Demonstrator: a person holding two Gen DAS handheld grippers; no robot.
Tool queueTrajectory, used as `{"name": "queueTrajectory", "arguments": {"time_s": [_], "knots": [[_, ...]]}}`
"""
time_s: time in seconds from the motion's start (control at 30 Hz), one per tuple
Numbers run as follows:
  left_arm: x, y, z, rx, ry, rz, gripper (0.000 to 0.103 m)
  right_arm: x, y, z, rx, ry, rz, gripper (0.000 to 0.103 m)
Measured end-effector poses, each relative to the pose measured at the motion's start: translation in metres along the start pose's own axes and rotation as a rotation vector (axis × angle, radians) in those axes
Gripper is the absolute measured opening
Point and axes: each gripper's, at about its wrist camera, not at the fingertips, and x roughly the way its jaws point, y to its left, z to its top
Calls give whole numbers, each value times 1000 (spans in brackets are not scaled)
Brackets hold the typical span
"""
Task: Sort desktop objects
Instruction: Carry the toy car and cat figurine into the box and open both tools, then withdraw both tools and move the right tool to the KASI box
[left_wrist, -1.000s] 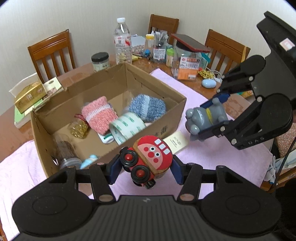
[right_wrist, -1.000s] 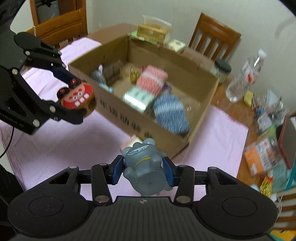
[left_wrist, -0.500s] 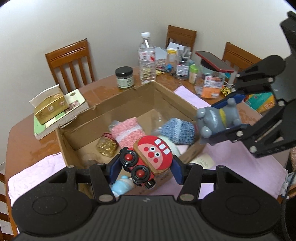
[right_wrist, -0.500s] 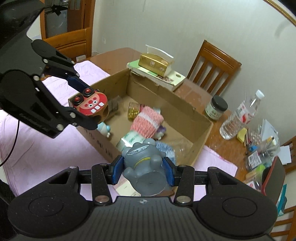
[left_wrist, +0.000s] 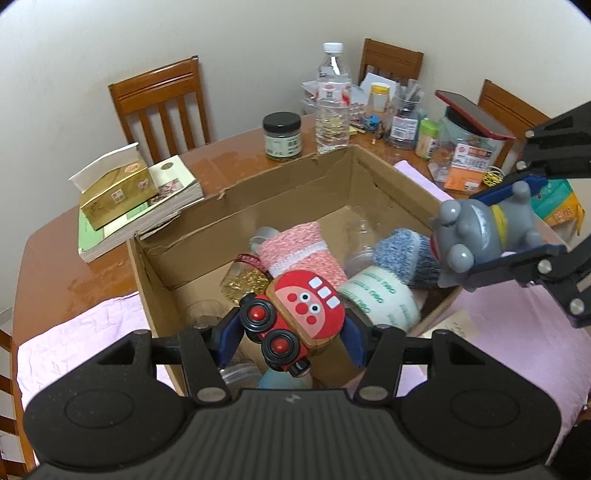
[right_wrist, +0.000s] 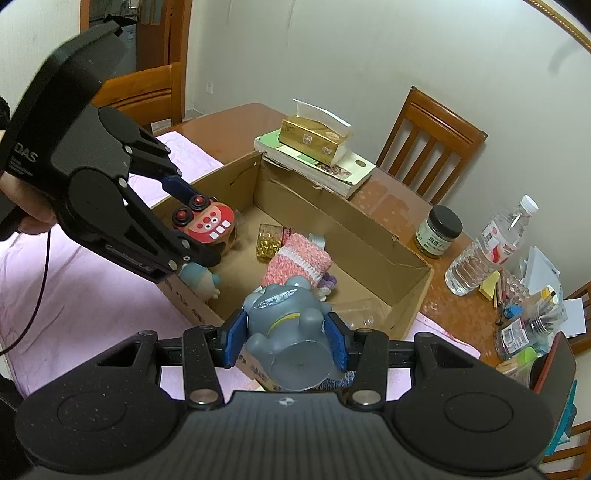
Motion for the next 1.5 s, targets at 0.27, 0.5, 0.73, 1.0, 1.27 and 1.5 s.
{"name": "queueTrajectory", "arguments": {"time_s": [0.27,0.5,0.73,1.0,1.27,1.5], "knots": [[-3,8,-7,-2,6,16,84,7,5,8,-11,1,16,51],[-11,9,-18,7,16,20,88,19,13,18,-21,4,40,52],[-18,12,-22,2,20,7,89,31,24,36,-44,-13,71,52],[-20,11,-26,7,30,-2,90,41,26,48,-32,-28,74,59],[-22,11,-28,1,31,-7,91,36,22,42,-6,-22,55,73],[-26,7,-29,-14,26,-10,94,30,16,31,39,-26,26,97]]}}
